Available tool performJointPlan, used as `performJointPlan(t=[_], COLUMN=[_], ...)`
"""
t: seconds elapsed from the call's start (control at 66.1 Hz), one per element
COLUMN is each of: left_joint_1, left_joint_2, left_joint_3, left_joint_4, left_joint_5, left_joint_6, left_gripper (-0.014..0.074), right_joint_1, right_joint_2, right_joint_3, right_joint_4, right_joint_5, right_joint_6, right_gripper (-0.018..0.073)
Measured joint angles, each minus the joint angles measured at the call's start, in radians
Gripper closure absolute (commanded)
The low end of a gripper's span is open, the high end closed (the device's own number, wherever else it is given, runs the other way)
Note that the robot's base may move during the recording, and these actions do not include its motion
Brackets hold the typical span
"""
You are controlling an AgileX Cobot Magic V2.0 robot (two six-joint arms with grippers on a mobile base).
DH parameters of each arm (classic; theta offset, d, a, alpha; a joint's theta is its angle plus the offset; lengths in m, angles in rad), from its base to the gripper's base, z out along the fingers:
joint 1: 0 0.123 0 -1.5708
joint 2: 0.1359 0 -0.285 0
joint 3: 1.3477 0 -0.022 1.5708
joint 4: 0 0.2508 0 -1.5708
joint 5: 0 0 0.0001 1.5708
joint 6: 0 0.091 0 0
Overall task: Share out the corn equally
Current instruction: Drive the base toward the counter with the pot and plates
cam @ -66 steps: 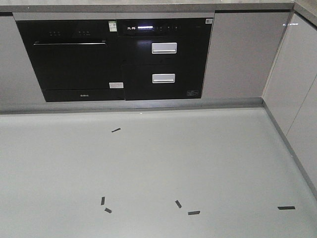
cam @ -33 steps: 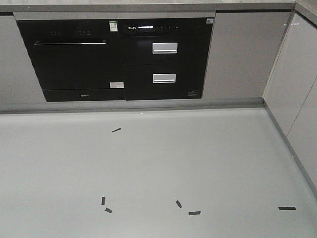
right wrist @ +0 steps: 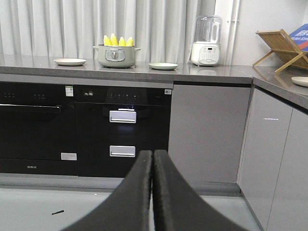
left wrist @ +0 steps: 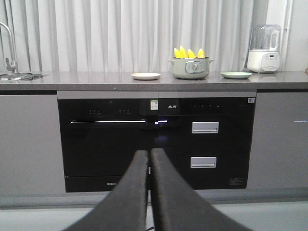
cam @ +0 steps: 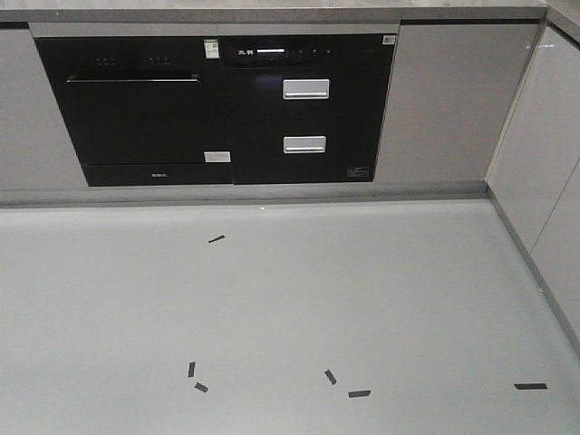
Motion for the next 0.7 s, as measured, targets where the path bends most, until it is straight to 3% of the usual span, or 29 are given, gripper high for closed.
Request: performJointPlan(t=[0.696], left_joint_1=[0.0], left_joint_2=[0.0], left_joint_3=[0.0], left_joint_4=[0.0], left_joint_5=[0.0], left_joint_6=[0.0], left_gripper=[0.0603], right_joint_1=[0.0], right_joint_2=[0.0], right_joint_3=[0.0], right_joint_4=[0.0], right_joint_5=[0.0], right_joint_6=[0.0], right_gripper=[0.0566])
